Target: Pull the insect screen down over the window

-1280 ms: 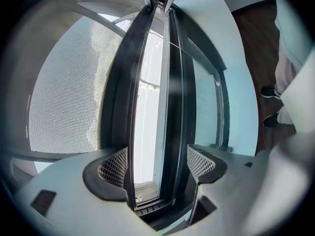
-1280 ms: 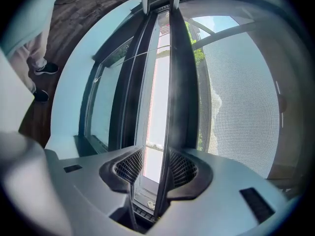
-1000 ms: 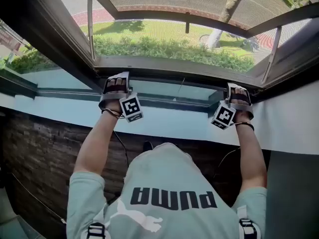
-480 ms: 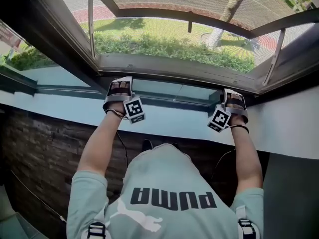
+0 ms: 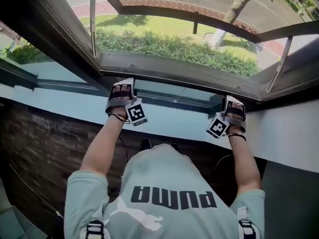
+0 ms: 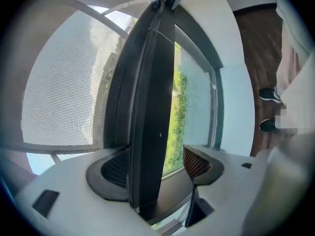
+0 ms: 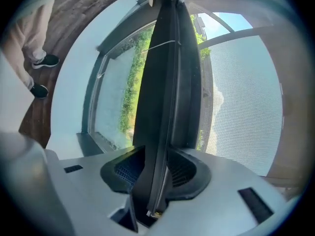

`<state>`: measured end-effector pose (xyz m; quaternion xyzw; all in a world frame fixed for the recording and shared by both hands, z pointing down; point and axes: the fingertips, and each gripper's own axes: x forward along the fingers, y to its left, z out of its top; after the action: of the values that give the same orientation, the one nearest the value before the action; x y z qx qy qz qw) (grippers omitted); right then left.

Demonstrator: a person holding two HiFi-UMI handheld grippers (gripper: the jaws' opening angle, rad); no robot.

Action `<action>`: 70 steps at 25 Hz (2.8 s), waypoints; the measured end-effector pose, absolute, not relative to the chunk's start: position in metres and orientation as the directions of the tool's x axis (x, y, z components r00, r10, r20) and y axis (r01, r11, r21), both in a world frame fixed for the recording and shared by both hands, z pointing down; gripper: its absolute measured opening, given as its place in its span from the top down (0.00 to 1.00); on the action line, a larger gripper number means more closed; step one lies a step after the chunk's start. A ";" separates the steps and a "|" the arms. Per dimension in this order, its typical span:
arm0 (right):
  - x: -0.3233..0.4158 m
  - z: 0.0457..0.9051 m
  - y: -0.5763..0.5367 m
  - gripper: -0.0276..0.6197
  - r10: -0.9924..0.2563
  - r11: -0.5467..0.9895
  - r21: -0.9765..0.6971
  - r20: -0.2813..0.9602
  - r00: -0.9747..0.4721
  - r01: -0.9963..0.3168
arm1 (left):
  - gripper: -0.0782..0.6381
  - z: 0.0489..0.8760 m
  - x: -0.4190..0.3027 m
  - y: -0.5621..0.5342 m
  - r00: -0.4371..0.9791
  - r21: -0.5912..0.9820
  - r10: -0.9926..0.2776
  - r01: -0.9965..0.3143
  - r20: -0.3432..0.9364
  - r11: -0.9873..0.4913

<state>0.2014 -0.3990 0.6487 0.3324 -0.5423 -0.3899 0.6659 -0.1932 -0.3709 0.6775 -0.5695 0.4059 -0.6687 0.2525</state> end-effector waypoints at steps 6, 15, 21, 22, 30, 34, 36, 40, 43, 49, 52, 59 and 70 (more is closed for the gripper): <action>0.207 0.644 -0.409 0.79 -0.941 0.335 0.916 0.316 0.119 0.221 | 0.43 0.660 -0.196 -0.387 -0.298 -0.929 -0.882 -0.050 0.365 -0.367; 0.207 0.642 -0.405 0.79 -0.968 0.242 0.944 0.220 0.120 0.224 | 0.40 0.662 -0.200 -0.382 -0.366 -0.958 -0.891 -0.009 0.269 -0.286; 0.208 0.640 -0.409 0.79 -0.985 0.138 0.977 0.118 0.126 0.164 | 0.39 0.670 -0.200 -0.385 -0.327 -0.970 -0.915 -0.021 0.237 -0.243; 0.209 0.640 -0.411 0.79 -0.987 0.115 0.981 0.095 0.129 0.154 | 0.39 0.670 -0.200 -0.386 -0.312 -0.972 -0.923 -0.008 0.224 -0.233; 0.205 0.640 -0.410 0.79 -0.977 0.179 0.975 0.160 0.143 0.132 | 0.39 0.674 -0.199 -0.383 -0.254 -0.954 -0.920 -0.090 0.300 -0.286; 0.206 0.636 -0.411 0.79 -0.969 0.241 0.951 0.225 0.104 0.195 | 0.46 0.661 -0.205 -0.387 -0.240 -0.964 -0.934 -0.042 0.265 -0.263; 0.207 0.635 -0.412 0.79 -0.974 0.226 0.947 0.212 0.086 0.229 | 0.46 0.663 -0.203 -0.389 -0.248 -0.970 -0.938 -0.058 0.242 -0.235; 0.206 0.641 -0.416 0.83 -0.989 0.146 0.965 0.137 0.055 0.220 | 0.45 0.674 -0.204 -0.394 -0.262 -0.974 -0.939 -0.095 0.224 -0.206; 0.205 0.641 -0.414 0.82 -0.991 0.120 0.980 0.109 0.074 0.161 | 0.46 0.671 -0.202 -0.392 -0.172 -0.975 -0.963 -0.106 0.210 -0.193; 0.183 0.635 -0.425 0.81 -0.980 0.189 0.979 0.184 0.077 0.071 | 0.51 0.678 -0.217 -0.390 -0.251 -0.957 -0.925 -0.131 0.286 -0.260; 0.185 0.637 -0.422 0.81 -0.978 0.199 0.978 0.194 0.073 0.067 | 0.51 0.674 -0.216 -0.391 -0.278 -0.952 -0.913 -0.151 0.300 -0.267; 0.201 0.636 -0.419 0.78 -0.973 0.223 0.970 0.216 0.086 0.093 | 0.51 0.660 -0.203 -0.394 -0.265 -0.956 -0.921 -0.140 0.286 -0.257; 0.195 0.617 -0.370 0.77 -0.929 0.345 0.833 0.369 -0.029 -0.433 | 0.58 0.655 -0.170 -0.334 -0.074 -0.312 -0.843 -0.943 0.533 -0.115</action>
<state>0.1946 -0.3704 0.6165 0.5095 -0.6683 -0.2608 0.4751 -0.1705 -0.3340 0.6553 -0.6759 0.6605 -0.3173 -0.0792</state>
